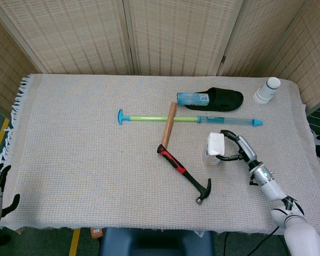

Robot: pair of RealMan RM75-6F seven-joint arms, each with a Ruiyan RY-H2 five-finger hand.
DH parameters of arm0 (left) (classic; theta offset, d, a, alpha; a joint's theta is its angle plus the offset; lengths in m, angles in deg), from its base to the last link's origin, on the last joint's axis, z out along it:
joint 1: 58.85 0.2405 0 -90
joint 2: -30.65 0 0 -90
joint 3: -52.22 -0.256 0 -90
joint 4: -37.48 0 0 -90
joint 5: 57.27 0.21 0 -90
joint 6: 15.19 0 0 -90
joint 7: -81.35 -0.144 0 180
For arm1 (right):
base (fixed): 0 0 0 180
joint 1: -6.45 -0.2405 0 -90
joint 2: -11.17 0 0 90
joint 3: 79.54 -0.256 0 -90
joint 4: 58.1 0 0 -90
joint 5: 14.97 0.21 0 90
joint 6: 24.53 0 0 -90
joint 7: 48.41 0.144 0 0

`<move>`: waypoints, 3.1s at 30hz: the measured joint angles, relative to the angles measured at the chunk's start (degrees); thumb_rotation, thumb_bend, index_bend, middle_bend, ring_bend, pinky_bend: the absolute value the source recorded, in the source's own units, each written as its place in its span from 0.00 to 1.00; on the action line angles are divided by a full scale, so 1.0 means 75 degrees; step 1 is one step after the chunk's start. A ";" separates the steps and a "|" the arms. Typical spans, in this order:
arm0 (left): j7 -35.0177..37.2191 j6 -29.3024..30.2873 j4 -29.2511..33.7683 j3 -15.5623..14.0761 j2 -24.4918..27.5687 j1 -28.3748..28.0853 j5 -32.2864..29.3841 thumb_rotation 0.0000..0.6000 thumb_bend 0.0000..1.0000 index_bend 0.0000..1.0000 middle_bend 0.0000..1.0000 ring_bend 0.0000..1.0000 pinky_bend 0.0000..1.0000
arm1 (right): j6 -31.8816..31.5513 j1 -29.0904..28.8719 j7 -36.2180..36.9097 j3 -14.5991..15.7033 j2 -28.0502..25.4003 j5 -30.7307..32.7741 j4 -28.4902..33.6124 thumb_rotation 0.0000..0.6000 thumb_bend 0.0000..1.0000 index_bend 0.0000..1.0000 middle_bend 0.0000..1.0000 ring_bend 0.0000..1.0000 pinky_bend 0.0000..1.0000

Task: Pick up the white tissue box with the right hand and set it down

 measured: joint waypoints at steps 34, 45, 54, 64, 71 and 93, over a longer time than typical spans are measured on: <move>0.0086 0.0167 0.0100 -0.0061 0.0067 0.0063 0.0244 1.00 0.34 0.10 0.00 0.00 0.17 | -0.0925 -0.0080 -0.4031 -0.0053 -0.2547 0.0086 0.4225 1.00 0.08 0.00 0.00 0.00 0.00; 0.0143 0.0283 0.0146 -0.0083 0.0125 0.0129 0.0363 1.00 0.34 0.10 0.00 0.00 0.17 | -0.0785 0.0020 -1.2407 -0.0812 -0.4617 0.2218 1.0048 1.00 0.08 0.00 0.00 0.00 0.00; 0.0179 0.0264 0.0164 -0.0080 0.0155 0.0137 0.0365 1.00 0.34 0.10 0.00 0.00 0.17 | -0.0218 -0.0462 -1.6208 -0.1343 -0.5839 0.6154 1.2956 1.00 0.08 0.00 0.00 0.00 0.00; 0.0176 0.0242 0.0124 -0.0045 0.0136 0.0127 0.0304 1.00 0.34 0.10 0.00 0.00 0.17 | 0.0729 -0.1514 -1.7219 -0.1597 -0.5848 0.8347 1.2401 1.00 0.08 0.00 0.00 0.00 0.00; 0.0171 0.0234 0.0121 -0.0028 0.0132 0.0126 0.0259 1.00 0.34 0.10 0.00 0.00 0.17 | 0.0949 -0.1925 -1.7539 -0.1614 -0.5649 0.8945 1.2169 1.00 0.08 0.00 0.00 0.00 0.00; 0.0225 0.0175 0.0109 -0.0049 0.0166 0.0122 0.0273 1.00 0.34 0.10 0.00 0.00 0.17 | 0.0694 -0.2637 -1.7867 -0.1401 -0.4933 0.9913 1.1557 1.00 0.08 0.04 0.11 0.03 0.00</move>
